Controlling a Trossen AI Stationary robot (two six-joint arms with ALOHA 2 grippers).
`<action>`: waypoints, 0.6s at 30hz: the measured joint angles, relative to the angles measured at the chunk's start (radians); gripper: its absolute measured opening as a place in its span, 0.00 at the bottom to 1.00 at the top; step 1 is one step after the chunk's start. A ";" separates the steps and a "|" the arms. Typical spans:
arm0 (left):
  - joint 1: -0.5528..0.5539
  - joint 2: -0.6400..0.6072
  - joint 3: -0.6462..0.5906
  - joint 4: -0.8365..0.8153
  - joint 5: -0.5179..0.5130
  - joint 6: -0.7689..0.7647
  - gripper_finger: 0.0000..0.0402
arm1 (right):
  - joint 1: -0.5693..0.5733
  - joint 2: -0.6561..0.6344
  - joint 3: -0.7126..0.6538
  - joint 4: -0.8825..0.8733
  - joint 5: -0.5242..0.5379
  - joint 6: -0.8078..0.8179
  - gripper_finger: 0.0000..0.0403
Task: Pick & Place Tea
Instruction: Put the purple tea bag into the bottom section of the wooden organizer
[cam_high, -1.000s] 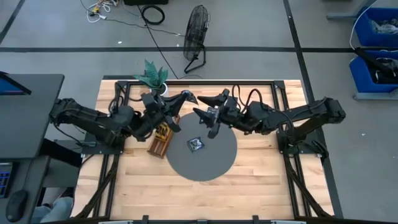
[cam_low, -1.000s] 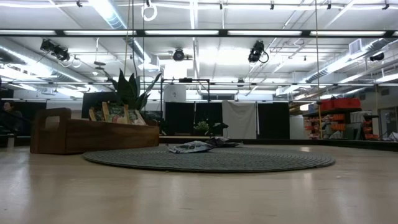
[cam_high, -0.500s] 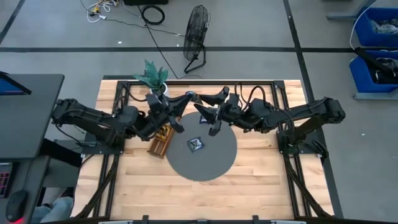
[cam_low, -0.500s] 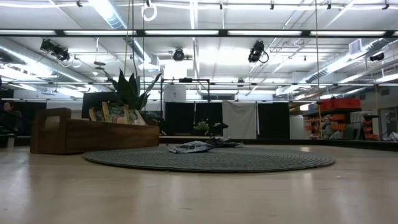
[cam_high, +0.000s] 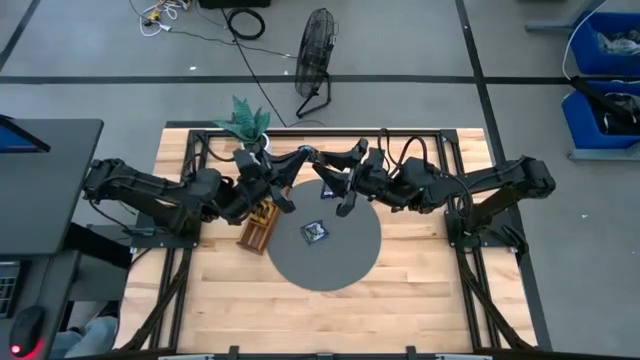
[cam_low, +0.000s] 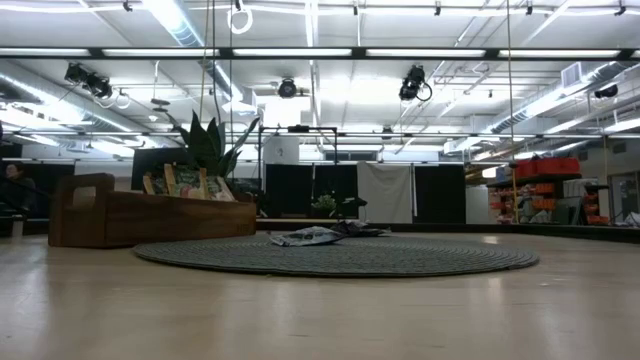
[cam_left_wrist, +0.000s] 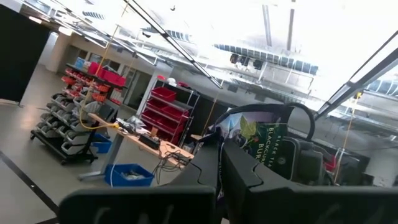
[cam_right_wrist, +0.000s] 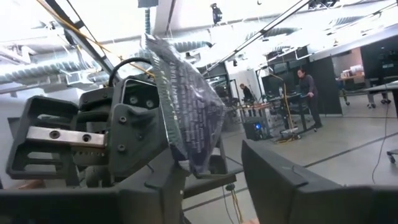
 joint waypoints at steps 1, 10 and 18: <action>0.000 0.000 0.000 0.000 0.000 0.000 0.01 | -0.001 0.000 0.000 0.000 0.000 0.000 0.39; 0.000 0.000 0.000 -0.002 0.000 0.002 0.02 | -0.003 0.000 0.000 0.000 -0.018 0.016 0.05; -0.001 -0.001 0.000 -0.014 0.001 0.029 0.07 | -0.007 -0.006 -0.001 -0.005 -0.040 0.008 0.01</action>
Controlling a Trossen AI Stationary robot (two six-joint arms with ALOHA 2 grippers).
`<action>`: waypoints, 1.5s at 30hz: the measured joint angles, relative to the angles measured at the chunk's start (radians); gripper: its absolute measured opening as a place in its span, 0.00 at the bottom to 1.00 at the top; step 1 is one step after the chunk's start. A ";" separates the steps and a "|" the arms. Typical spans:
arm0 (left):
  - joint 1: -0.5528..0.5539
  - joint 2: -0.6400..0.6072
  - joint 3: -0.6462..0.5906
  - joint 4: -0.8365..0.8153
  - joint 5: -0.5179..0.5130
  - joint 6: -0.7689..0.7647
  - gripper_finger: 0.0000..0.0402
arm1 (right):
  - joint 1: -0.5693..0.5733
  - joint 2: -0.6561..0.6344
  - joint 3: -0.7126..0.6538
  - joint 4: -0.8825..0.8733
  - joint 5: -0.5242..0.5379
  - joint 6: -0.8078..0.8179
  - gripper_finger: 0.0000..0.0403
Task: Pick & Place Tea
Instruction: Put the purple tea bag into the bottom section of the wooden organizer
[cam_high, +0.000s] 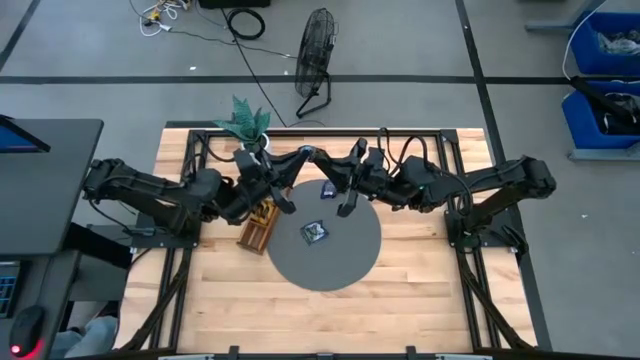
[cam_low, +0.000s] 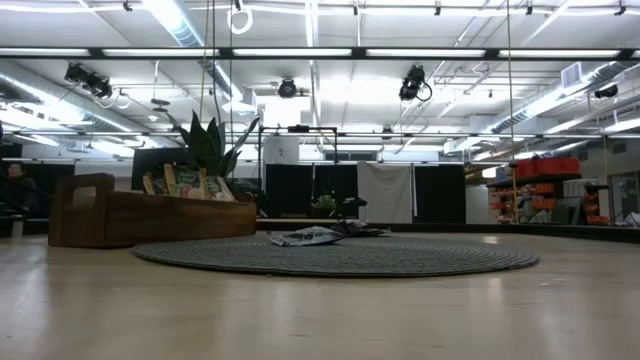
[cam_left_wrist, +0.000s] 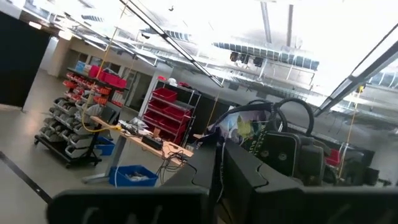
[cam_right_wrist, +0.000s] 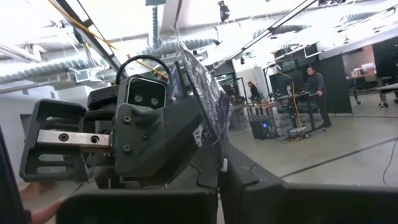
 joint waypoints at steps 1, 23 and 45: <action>-0.003 0.000 0.000 -0.001 0.001 0.019 0.08 | 0.000 -0.004 0.000 -0.006 -0.001 -0.001 0.00; -0.058 -0.094 0.011 -0.501 0.019 -0.118 0.41 | -0.040 -0.251 0.001 -0.752 -0.179 0.098 0.00; 0.160 0.118 0.368 -1.258 0.619 -0.144 0.60 | -0.063 -0.101 0.001 -1.026 -0.485 0.178 0.00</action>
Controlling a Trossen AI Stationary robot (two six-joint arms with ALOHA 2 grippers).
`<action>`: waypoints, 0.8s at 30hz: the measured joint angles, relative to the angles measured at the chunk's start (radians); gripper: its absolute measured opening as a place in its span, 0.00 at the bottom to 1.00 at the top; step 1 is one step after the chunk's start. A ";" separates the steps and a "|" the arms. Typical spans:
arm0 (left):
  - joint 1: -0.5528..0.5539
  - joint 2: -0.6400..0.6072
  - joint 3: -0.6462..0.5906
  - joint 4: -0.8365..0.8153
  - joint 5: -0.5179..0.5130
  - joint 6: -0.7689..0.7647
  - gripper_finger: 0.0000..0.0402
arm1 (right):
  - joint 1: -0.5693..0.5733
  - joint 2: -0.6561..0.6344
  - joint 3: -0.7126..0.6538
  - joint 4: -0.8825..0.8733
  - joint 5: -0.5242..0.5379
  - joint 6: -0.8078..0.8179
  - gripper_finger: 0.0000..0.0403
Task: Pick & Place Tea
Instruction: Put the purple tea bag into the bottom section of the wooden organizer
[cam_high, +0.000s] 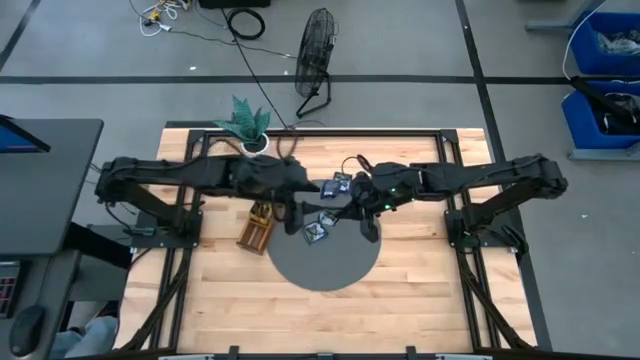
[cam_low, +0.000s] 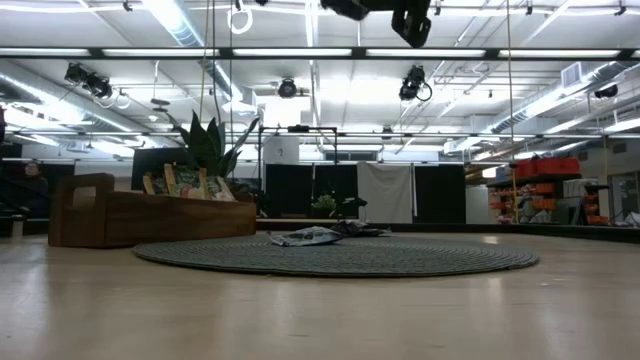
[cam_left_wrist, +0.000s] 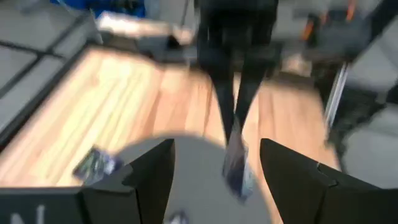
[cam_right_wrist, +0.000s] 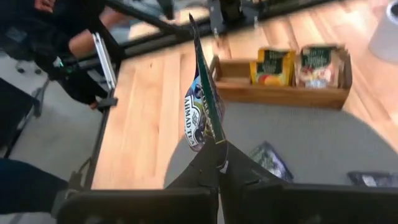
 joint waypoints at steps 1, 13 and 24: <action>0.003 0.020 0.009 -0.017 0.014 0.011 0.60 | 0.000 0.004 0.000 -0.012 -0.001 0.003 0.00; 0.009 0.184 0.072 -0.002 0.154 0.046 0.60 | 0.000 0.046 0.000 -0.052 -0.025 0.008 0.00; 0.009 0.188 0.074 -0.003 0.156 0.046 0.40 | 0.000 0.046 0.000 -0.046 -0.023 -0.003 0.00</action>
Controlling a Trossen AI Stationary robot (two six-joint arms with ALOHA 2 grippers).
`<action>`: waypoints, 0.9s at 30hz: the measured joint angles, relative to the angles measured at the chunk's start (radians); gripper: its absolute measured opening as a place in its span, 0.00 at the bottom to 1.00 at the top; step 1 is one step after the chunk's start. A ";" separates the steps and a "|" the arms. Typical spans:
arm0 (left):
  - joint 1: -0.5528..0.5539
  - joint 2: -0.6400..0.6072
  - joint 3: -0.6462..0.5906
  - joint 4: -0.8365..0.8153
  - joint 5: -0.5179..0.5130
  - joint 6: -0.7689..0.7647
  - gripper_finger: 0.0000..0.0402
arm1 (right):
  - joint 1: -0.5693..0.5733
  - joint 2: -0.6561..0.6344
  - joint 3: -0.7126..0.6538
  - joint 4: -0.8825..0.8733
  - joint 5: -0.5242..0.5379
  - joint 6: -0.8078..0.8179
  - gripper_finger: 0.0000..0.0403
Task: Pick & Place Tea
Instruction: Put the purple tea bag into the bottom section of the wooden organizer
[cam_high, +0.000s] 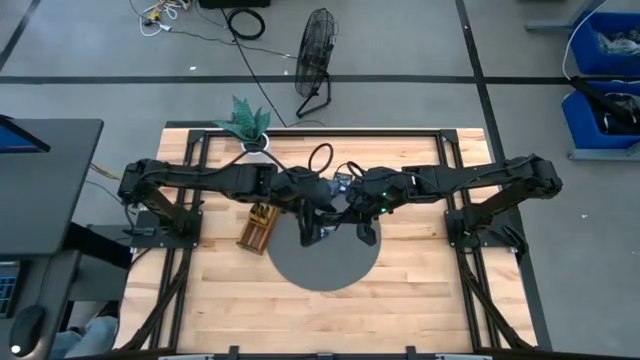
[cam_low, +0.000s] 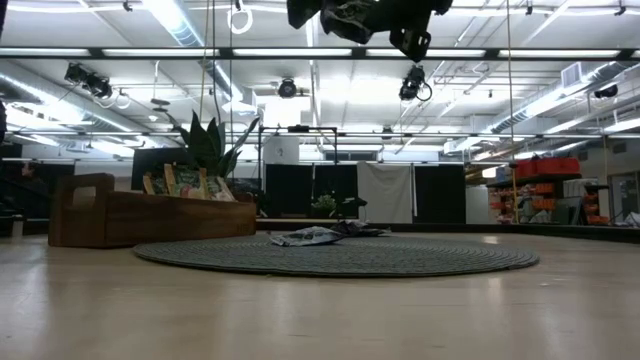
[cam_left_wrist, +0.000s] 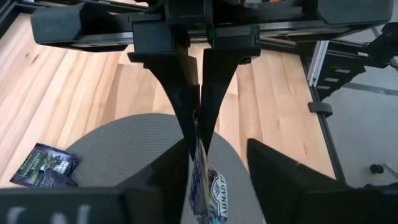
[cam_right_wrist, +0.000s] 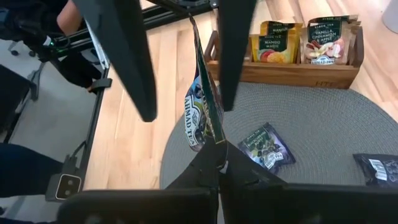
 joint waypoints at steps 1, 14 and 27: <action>0.000 0.000 0.000 0.000 0.000 0.001 0.37 | 0.000 0.000 0.000 0.000 0.000 0.000 0.00; 0.000 0.000 0.000 -0.002 -0.002 0.002 0.02 | 0.000 0.000 0.000 0.008 0.000 -0.004 0.00; -0.020 -0.056 -0.002 -0.158 -0.346 -0.112 0.01 | 0.001 -0.099 0.000 -0.081 0.013 0.053 0.19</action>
